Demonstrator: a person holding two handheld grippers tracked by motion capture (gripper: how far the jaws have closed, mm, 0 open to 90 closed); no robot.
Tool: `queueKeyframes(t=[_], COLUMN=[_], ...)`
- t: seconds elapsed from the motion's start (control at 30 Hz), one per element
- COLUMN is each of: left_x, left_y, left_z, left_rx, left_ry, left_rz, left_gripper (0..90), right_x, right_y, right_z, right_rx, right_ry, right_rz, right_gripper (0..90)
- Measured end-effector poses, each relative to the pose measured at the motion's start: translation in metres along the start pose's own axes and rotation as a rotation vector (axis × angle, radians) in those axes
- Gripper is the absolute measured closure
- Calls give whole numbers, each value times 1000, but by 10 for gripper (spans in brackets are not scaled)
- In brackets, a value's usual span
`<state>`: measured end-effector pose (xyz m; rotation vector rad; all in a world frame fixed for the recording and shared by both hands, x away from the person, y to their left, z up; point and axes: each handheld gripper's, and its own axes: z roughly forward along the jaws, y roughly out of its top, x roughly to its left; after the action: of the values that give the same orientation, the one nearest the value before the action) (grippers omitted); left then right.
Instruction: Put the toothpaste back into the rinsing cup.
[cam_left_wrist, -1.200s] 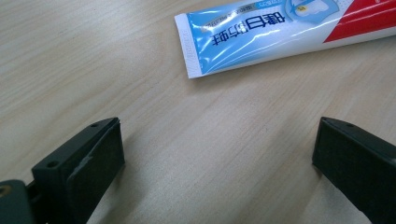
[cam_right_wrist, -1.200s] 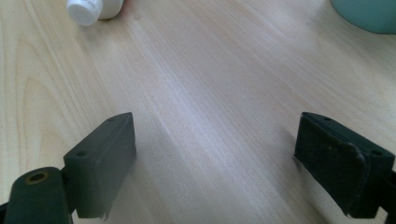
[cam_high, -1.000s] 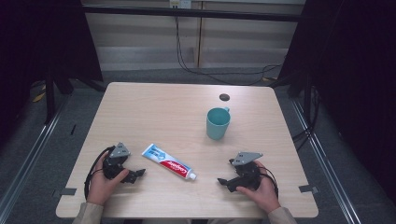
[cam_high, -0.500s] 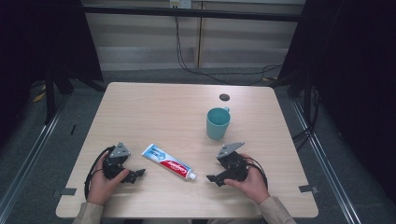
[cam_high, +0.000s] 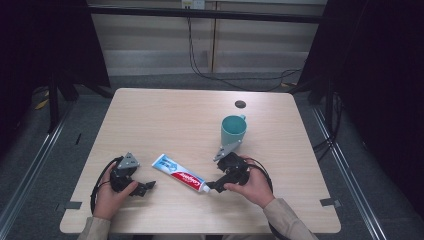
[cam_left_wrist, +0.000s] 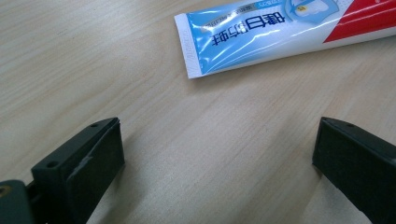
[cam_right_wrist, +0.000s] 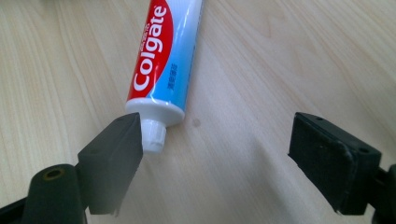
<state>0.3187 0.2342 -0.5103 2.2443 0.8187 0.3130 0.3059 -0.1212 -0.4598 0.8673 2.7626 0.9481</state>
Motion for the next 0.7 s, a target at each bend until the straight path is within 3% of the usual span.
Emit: queueKeyframes(t=[0.1,0.4,0.7], left_x=[0,0,0], left_y=[0,0,0], left_z=[0,0,0], left_rx=[1,2,6], left_ry=[2,1,3], left_rz=[5,6,7], left_gripper=[14,14,13], right_x=[0,1,7], right_y=[7,24,47], right_z=[0,4,16], right_rx=[-10,21,25], right_ry=[21,15,44], right_rz=[8,-11,-23], right_gripper=[174,174,198])
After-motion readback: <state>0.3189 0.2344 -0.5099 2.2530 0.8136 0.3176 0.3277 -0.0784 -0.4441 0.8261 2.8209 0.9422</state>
